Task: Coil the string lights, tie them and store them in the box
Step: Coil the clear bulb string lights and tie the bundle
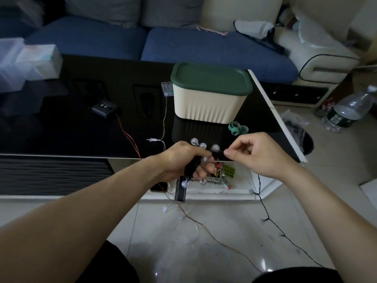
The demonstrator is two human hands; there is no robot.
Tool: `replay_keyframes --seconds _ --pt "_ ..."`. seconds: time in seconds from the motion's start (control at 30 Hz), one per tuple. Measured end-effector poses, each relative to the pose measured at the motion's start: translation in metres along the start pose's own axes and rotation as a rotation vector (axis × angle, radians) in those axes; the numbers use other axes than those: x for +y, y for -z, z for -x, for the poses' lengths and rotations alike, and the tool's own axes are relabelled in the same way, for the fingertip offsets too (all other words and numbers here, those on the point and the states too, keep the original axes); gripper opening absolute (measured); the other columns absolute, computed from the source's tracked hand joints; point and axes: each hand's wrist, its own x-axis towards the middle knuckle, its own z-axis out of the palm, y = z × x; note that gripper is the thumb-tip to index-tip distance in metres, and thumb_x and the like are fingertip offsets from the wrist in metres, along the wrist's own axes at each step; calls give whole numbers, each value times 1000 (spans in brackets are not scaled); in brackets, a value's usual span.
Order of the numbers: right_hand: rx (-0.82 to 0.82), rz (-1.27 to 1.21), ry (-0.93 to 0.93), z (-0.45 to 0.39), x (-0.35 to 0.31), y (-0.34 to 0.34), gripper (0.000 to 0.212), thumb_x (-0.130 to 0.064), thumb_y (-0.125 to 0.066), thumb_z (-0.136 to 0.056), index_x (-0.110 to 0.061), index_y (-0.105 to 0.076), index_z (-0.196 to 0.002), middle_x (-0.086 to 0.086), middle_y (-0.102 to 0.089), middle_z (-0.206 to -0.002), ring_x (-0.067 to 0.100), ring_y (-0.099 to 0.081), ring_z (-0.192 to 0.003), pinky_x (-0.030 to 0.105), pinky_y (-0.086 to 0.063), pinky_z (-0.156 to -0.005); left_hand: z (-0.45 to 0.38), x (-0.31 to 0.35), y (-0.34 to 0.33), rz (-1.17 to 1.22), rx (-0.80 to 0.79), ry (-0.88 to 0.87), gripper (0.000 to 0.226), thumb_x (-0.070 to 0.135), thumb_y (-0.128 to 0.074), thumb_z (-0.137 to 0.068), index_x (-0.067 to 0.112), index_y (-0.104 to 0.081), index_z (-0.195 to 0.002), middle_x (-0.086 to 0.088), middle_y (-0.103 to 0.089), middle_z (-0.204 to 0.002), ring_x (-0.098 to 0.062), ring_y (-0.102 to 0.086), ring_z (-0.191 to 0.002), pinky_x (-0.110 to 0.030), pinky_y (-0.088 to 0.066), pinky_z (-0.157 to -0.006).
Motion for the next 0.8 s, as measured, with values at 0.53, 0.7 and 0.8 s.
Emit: replay_keyframes --seconds 0.53,0.7,0.8 --pt "225 -92 -100 -11 -9 -42 28 -31 -69 -93 -17 -70 -69 5 -65 -61 5 -50 -50 15 -36 -49 5 12 2 279 9 -77 26 15 -44 -96 7 -58 -76 -5 -59 -57 -13 -44 -39 -20 -35 -43" --pt "85 -130 -177 -10 -10 -43 31 -34 -57 -101 -21 -69 -76 -1 -70 -63 7 -62 -53 24 -46 -56 1 14 8 623 52 -128 34 36 -43 -100 9 -55 -84 -14 -72 -85 -17 -59 -58 -21 -45 -55" --pt "67 -79 -189 -9 -10 -42 17 -31 -65 -96 -23 -73 -83 -5 -72 -65 5 -67 -60 18 -46 -57 -3 10 3 457 163 -172 22 26 -55 -98 7 -58 -88 -15 -72 -96 -15 -67 -64 -21 -48 -60"
